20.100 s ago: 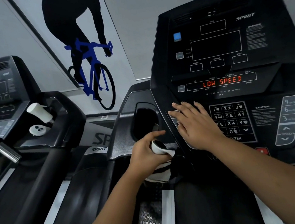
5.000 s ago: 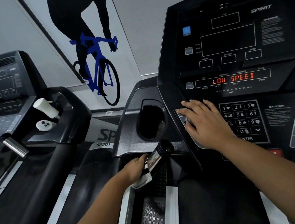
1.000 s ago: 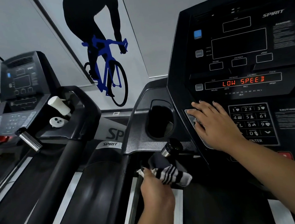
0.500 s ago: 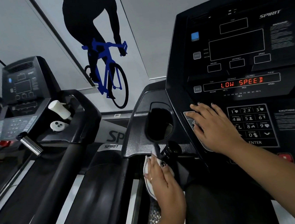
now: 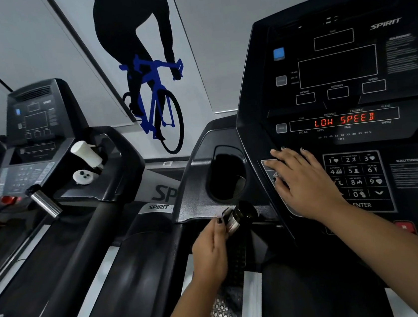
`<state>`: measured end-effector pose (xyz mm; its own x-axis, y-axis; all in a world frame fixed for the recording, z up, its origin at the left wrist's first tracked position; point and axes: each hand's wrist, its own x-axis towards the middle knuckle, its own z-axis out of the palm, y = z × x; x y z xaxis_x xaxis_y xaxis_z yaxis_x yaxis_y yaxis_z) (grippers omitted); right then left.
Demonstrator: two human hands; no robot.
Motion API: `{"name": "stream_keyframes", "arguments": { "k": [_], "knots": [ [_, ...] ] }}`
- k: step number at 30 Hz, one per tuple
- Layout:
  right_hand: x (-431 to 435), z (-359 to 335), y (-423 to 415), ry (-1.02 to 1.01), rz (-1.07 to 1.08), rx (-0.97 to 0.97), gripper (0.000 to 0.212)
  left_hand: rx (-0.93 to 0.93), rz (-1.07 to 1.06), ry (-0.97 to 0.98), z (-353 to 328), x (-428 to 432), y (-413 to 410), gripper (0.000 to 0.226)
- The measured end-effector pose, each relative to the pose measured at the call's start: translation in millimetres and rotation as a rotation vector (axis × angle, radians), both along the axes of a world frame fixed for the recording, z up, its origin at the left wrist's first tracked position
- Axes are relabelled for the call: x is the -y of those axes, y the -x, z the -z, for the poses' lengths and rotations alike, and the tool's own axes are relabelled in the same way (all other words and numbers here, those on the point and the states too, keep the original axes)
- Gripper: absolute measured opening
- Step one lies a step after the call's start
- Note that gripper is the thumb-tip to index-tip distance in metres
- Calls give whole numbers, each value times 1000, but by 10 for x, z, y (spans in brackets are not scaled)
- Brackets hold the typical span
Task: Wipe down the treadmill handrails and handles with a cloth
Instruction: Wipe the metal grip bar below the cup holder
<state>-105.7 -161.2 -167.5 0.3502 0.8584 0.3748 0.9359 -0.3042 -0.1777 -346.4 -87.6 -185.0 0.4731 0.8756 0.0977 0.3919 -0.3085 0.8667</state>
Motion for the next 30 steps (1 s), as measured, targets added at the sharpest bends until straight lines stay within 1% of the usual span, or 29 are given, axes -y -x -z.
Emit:
{"name": "stream_keyframes", "arguments": {
  "k": [2, 4, 7, 9, 12, 15, 19, 20, 21, 23, 25, 27, 30],
  "knots": [
    [1, -4, 5, -1, 2, 6, 43, -6, -71, 69, 88, -52, 83, 40],
    [-3, -9, 7, -8, 0, 2, 42, -45, -107, 89, 107, -95, 99, 44],
    [-8, -18, 8, -13, 0, -4, 41, -64, -88, 128, 36, -111, 0, 45],
    [-10, -20, 7, -11, 5, -2, 41, -38, -60, 127, -96, -71, -108, 44],
    [-9, -19, 4, -1, 4, 0, 42, -45, -4, 97, -323, -3, -302, 44],
    [-5, -25, 4, 8, 5, -6, 42, -59, 98, 60, -489, 46, -438, 56],
    [-1, -18, 0, 25, 6, -9, 43, -66, 316, 11, -575, 141, -309, 45],
    [-3, -15, -12, 28, 9, -6, 43, -100, 370, -25, -589, 163, -237, 48],
    [-2, -15, -6, 27, 7, -6, 43, -148, 418, -64, -589, 192, -139, 57],
    [-1, -12, -5, 21, 6, -6, 43, -248, 497, -156, -510, 221, 32, 81],
    [-4, -9, -5, 14, 4, -5, 43, -345, 508, -265, -373, 202, 120, 98],
    [-8, -11, 0, 11, -2, -1, 43, -383, 451, -303, -249, 142, 115, 104],
    [-4, -18, 6, 7, -1, 4, 44, -315, 373, -260, -186, -8, 17, 97]
  ]
}}
